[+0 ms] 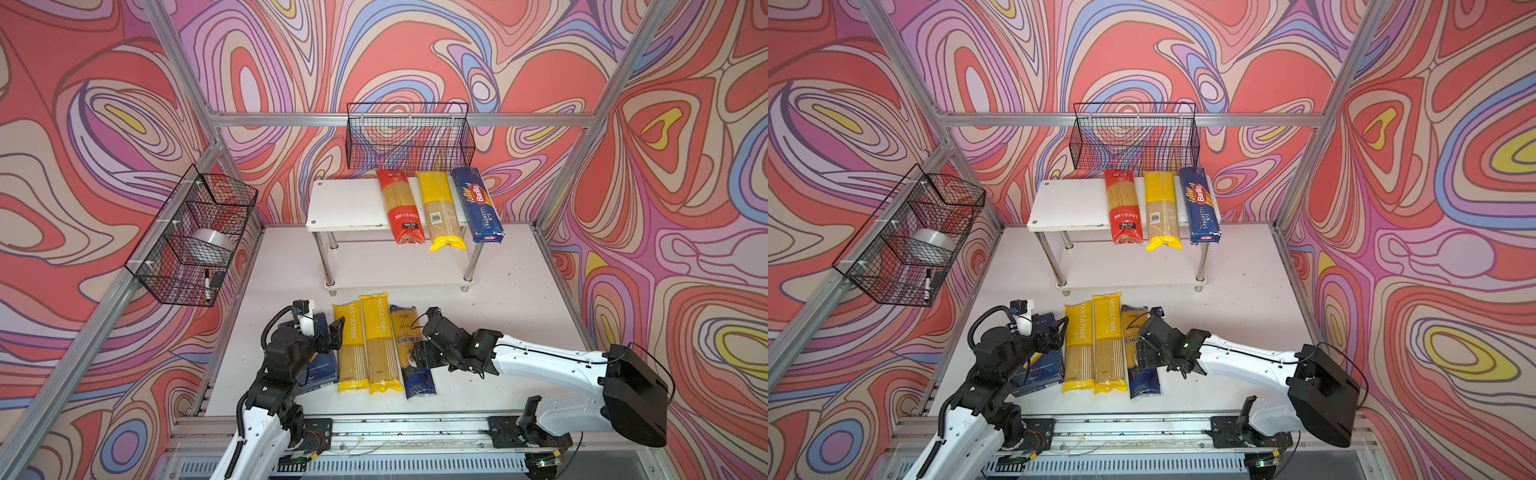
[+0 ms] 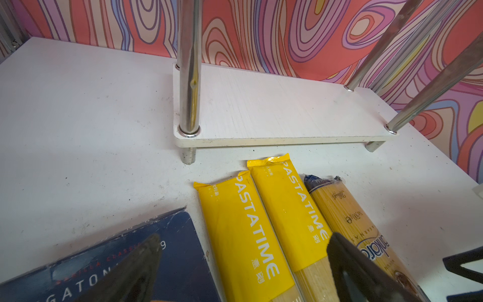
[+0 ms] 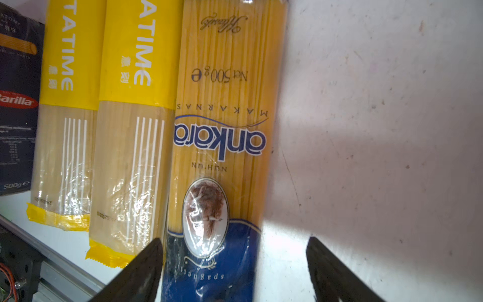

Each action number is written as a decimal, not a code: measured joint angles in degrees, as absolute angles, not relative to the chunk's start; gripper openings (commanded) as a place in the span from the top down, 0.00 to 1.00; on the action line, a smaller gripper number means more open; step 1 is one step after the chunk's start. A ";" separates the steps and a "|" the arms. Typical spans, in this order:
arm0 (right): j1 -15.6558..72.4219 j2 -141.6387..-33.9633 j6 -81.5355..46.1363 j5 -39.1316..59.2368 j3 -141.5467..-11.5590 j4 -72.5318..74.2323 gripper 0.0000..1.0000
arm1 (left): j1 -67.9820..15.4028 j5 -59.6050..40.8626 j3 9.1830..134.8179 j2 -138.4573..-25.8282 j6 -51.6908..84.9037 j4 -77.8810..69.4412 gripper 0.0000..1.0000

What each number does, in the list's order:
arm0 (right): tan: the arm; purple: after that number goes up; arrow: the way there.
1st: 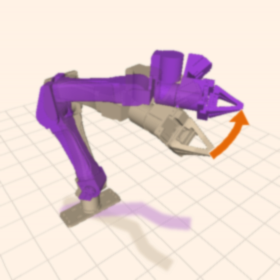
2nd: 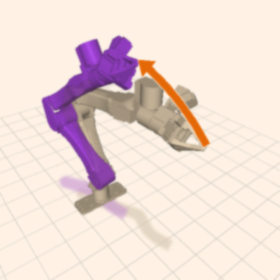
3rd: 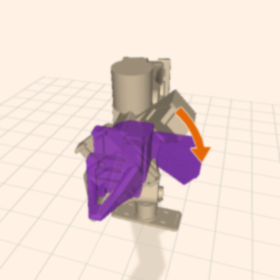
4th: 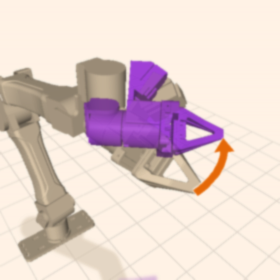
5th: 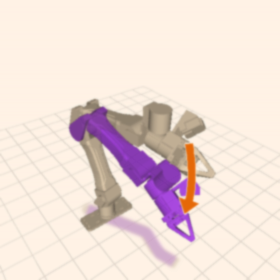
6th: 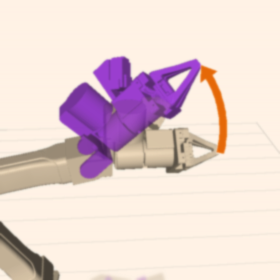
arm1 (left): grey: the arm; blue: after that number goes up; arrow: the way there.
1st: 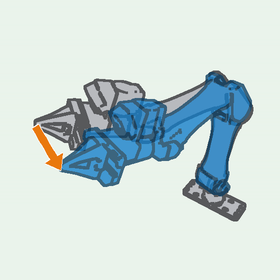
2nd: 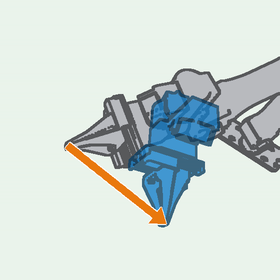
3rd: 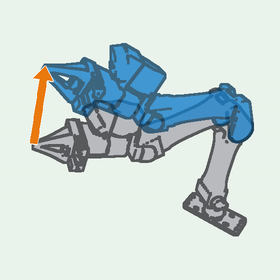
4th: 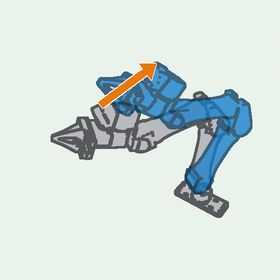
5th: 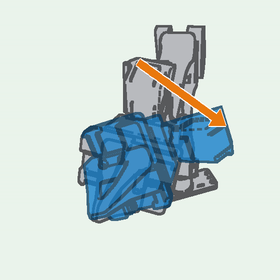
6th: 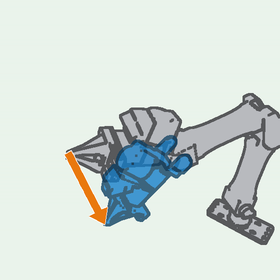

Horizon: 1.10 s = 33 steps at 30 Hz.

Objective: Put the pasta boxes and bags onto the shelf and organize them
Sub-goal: 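Move the open right gripper down over the blue-and-yellow ankara bag, then lower the right gripper around the ankara bag's blue end and close on it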

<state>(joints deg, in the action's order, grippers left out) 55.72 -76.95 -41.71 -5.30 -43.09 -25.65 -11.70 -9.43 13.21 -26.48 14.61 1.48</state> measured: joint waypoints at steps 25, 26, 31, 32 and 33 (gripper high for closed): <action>63.40 -87.37 -46.04 -13.63 -47.70 -27.90 0.02 | -11.70 -9.45 13.21 -27.09 14.61 1.48 0.00; 63.42 -87.64 -46.15 -13.45 -47.70 -27.35 0.02 | -11.70 -9.45 13.21 -27.11 14.61 1.48 0.00; 63.42 -88.03 -46.61 -12.95 -47.70 -24.08 0.02 | -11.70 -9.45 13.21 -27.27 14.59 1.48 0.00; 63.42 -88.36 -46.63 -12.88 -47.70 -23.66 0.02 | -11.70 -9.45 13.21 -27.33 14.61 1.48 0.00; 63.42 -88.82 -46.63 -12.78 -47.75 -23.35 0.02 | -11.70 -9.45 13.21 -27.38 14.61 1.48 0.00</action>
